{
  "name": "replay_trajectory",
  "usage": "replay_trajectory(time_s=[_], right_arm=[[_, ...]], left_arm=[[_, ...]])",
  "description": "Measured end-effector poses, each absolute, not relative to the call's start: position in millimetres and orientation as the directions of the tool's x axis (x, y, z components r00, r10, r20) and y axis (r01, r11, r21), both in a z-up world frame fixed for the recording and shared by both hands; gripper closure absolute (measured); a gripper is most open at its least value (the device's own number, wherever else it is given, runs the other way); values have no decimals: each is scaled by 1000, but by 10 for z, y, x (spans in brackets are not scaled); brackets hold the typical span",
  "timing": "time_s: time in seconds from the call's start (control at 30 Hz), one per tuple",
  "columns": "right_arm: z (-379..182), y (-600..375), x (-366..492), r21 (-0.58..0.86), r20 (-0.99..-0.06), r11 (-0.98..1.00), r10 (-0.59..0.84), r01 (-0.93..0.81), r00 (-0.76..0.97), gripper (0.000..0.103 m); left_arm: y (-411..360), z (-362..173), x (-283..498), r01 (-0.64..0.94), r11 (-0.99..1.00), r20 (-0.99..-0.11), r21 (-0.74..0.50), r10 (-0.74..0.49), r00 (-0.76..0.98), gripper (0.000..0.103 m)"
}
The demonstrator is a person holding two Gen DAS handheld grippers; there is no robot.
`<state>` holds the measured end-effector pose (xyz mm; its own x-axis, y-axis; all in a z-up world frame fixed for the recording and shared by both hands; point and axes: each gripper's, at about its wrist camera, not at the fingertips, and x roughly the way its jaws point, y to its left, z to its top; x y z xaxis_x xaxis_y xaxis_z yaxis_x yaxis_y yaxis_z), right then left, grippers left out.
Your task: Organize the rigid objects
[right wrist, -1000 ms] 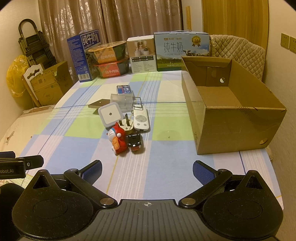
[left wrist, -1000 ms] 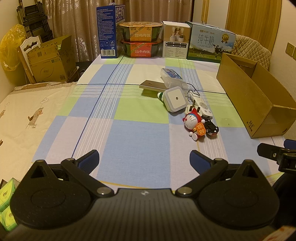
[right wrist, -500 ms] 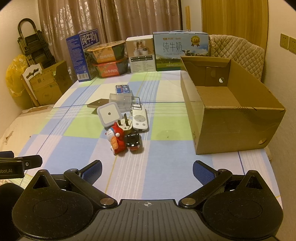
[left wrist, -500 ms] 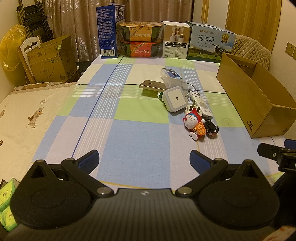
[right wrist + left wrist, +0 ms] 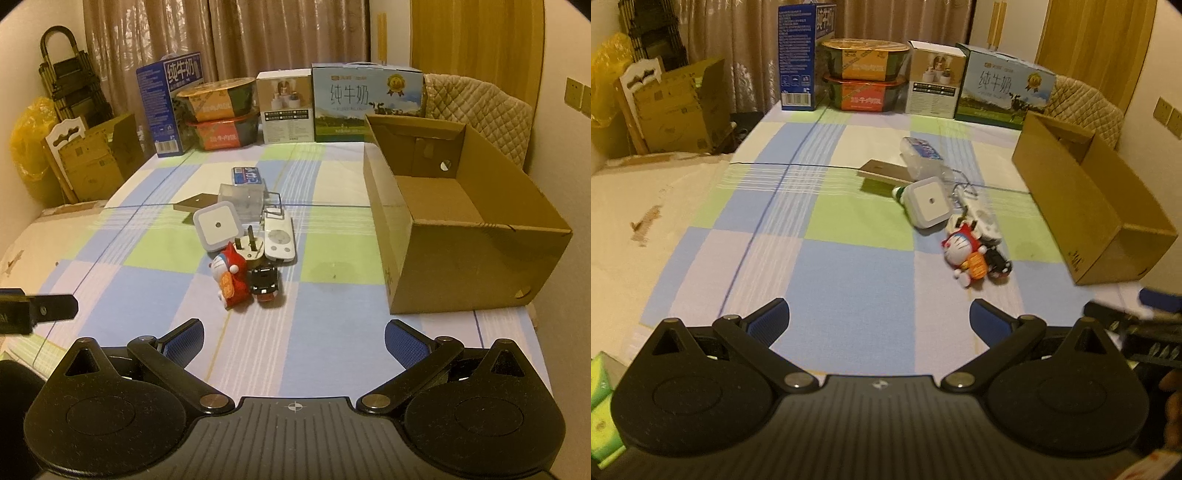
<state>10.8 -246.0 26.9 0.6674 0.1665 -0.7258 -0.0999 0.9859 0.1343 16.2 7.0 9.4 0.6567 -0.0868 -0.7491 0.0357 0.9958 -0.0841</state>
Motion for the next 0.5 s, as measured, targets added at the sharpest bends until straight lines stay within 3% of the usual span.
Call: replay_trajectory(time_s=[0.23, 0.43, 0.5], right_arm=[[123, -2465, 253, 146, -723, 984, 178, -104, 667, 2], [-94, -2502, 438, 158, -721, 980, 200, -124, 664, 2], [-176, -2509, 506, 163, -725, 978, 208, -131, 657, 7]], left_arm=[[-73, 62, 548, 107, 988, -740, -114, -156, 654, 1], [-277, -272, 882, 256, 961, -738, -106, -248, 627, 1], [-338, -416, 990, 287, 954, -739, -90, -257, 623, 1]])
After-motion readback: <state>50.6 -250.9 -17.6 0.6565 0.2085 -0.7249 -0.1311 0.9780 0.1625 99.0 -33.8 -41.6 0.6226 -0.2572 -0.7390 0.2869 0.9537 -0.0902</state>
